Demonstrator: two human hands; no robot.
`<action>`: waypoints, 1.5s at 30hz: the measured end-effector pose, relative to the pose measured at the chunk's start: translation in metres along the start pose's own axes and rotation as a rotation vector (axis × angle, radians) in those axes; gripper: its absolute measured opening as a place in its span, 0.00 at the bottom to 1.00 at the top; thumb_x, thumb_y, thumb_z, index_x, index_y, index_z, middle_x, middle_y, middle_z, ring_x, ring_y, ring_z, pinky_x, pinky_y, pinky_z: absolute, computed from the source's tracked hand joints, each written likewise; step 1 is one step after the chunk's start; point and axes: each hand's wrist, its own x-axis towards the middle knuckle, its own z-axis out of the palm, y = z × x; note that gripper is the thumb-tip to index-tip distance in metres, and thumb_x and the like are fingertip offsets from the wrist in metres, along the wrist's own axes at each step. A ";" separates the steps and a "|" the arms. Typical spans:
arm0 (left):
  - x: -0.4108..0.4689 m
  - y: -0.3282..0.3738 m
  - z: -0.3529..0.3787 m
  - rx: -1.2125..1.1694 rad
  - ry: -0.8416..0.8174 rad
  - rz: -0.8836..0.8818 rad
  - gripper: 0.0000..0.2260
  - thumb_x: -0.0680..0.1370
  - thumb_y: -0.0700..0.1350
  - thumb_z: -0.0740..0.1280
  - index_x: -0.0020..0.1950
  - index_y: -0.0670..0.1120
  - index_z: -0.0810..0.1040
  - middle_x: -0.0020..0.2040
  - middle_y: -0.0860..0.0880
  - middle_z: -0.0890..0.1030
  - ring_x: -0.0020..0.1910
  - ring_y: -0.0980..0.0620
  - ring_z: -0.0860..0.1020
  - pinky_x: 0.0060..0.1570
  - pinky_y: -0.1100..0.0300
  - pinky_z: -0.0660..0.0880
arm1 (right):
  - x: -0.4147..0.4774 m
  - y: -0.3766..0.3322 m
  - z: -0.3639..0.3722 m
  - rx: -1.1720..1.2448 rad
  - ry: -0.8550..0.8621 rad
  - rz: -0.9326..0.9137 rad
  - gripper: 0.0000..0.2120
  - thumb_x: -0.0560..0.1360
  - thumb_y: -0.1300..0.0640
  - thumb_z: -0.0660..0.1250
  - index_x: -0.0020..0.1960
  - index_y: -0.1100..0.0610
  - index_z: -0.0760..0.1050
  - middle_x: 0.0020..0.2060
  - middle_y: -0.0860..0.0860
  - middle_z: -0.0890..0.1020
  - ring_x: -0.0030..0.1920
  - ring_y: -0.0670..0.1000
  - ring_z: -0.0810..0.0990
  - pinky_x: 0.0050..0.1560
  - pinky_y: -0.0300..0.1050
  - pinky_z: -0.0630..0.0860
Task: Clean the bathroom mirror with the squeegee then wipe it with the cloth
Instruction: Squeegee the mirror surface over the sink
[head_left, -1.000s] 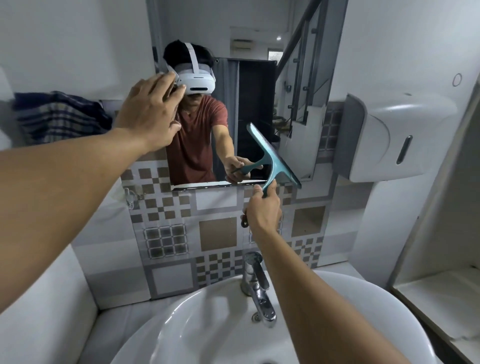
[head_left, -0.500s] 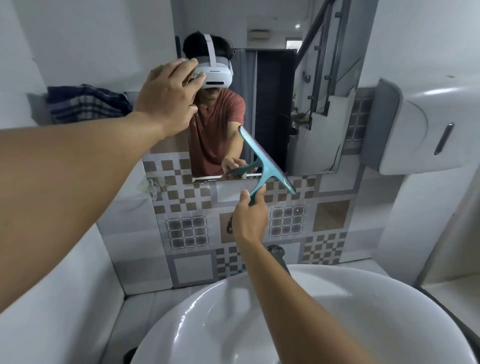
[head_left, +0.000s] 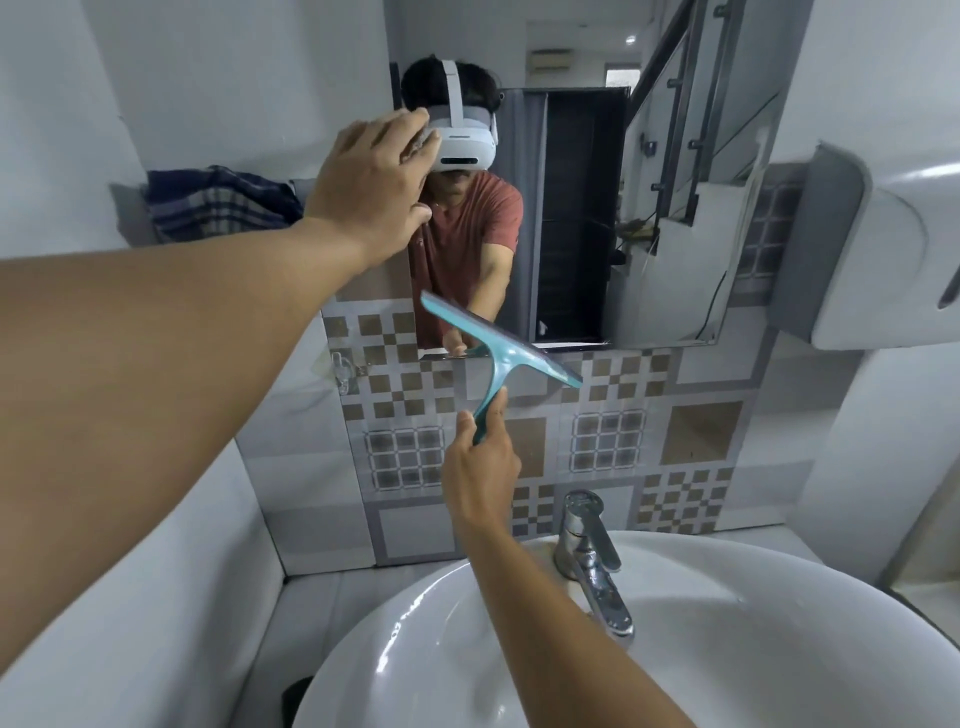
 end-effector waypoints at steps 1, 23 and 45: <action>-0.001 0.001 0.000 0.003 0.001 -0.001 0.31 0.77 0.47 0.72 0.76 0.38 0.67 0.76 0.37 0.66 0.74 0.35 0.65 0.75 0.40 0.60 | -0.002 0.000 0.001 0.001 0.002 0.004 0.25 0.85 0.51 0.57 0.81 0.47 0.57 0.44 0.45 0.81 0.44 0.44 0.79 0.47 0.44 0.76; -0.018 0.025 0.007 -0.011 -0.060 -0.094 0.32 0.75 0.48 0.72 0.76 0.42 0.65 0.74 0.38 0.66 0.72 0.36 0.65 0.71 0.40 0.66 | -0.002 0.009 -0.063 -0.595 -0.206 -0.171 0.24 0.84 0.55 0.57 0.79 0.47 0.59 0.47 0.53 0.79 0.42 0.51 0.79 0.39 0.46 0.78; -0.108 0.192 -0.123 -0.709 -0.659 -0.226 0.16 0.78 0.42 0.71 0.65 0.51 0.81 0.60 0.48 0.85 0.56 0.49 0.82 0.58 0.53 0.79 | -0.004 -0.163 -0.246 -1.050 -0.709 -0.437 0.13 0.68 0.49 0.79 0.52 0.48 0.85 0.41 0.43 0.83 0.41 0.46 0.80 0.43 0.43 0.78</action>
